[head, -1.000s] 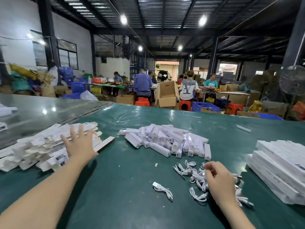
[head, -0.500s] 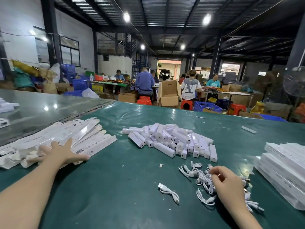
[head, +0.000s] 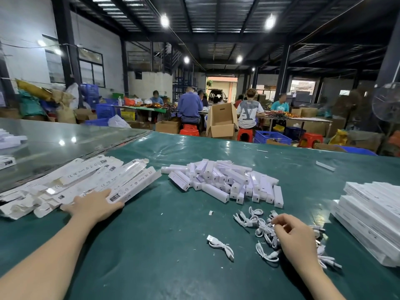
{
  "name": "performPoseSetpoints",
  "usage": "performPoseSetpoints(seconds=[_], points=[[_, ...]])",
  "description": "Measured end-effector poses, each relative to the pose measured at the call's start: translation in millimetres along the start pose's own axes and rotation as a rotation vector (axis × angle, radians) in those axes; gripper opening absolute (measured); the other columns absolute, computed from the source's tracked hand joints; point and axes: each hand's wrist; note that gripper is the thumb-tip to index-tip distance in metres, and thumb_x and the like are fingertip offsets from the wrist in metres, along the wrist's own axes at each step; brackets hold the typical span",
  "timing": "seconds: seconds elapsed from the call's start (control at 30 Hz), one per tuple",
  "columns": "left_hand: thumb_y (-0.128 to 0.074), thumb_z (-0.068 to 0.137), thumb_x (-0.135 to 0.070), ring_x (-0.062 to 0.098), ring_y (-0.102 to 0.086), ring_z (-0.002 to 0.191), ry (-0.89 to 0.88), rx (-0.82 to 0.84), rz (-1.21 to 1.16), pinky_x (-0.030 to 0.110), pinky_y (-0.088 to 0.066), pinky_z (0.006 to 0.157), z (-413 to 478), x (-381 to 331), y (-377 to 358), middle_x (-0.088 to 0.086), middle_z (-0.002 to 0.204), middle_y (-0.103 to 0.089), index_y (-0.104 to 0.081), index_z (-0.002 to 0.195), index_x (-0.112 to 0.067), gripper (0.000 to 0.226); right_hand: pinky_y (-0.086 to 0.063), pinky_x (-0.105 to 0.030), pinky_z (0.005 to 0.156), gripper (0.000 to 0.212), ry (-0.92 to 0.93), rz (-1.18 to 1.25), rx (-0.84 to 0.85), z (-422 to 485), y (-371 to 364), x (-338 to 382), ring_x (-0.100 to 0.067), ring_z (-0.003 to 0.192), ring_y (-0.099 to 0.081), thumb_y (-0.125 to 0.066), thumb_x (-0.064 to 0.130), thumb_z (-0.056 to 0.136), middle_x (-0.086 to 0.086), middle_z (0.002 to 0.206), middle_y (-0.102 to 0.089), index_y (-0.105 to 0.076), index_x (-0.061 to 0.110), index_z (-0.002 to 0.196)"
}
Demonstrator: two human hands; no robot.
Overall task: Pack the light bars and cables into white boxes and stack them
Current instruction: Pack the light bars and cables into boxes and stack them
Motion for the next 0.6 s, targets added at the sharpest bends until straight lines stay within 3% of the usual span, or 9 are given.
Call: performPoseSetpoints(seconds=[0.1,0.33,0.43,0.6], points=[[-0.044,0.076,-0.072,0.034,-0.037,0.129,-0.010,-0.039,0.008,0.059,-0.020,0.108,-17.3,-14.5,-3.0,-0.004,0.144,-0.043,-0.034,0.138,-0.048,0.067,-0.033,-0.022,0.053,0.040,-0.011,0.002,0.008,-0.6,-0.1,0.9,-0.010,0.056,-0.051,-0.060,-0.007,0.073,0.013,0.053,-0.055,-0.057,0.029,0.057],[-0.047,0.078,-0.067,0.030,-0.047,0.119,-0.100,-0.135,-0.047,0.041,-0.037,0.099,-55.4,-24.8,-11.4,-0.006,0.132,-0.053,-0.043,0.132,-0.049,0.058,-0.035,-0.023,0.053,0.035,-0.044,0.032,0.002,-0.3,-2.6,0.9,-0.010,0.055,-0.050,-0.060,-0.006,0.074,0.012,0.052,-0.055,-0.059,0.026,0.059],[-0.048,0.076,-0.067,0.030,-0.045,0.118,-0.141,-0.146,-0.088,0.041,-0.035,0.096,-78.2,-36.4,-17.1,-0.008,0.129,-0.053,-0.045,0.128,-0.050,0.055,-0.036,-0.025,0.055,0.037,-0.037,0.039,0.016,-1.9,-6.2,4.8,-0.012,0.055,-0.051,-0.060,-0.005,0.074,0.011,0.054,-0.056,-0.057,0.028,0.058],[-0.044,0.077,-0.072,0.031,-0.029,0.132,-0.133,-0.117,-0.102,0.047,-0.025,0.105,-102.8,-61.6,-26.1,-0.005,0.149,-0.033,-0.034,0.138,-0.048,0.066,-0.041,-0.031,0.060,0.029,0.048,-0.027,0.043,-8.2,-10.7,12.9,-0.021,0.063,-0.055,-0.059,-0.002,0.076,0.005,0.065,-0.060,-0.060,0.024,0.065]])
Point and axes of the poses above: each hand's wrist, its own z-axis towards the middle knuckle, its own y-axis out of the back of the hand, x = y × z
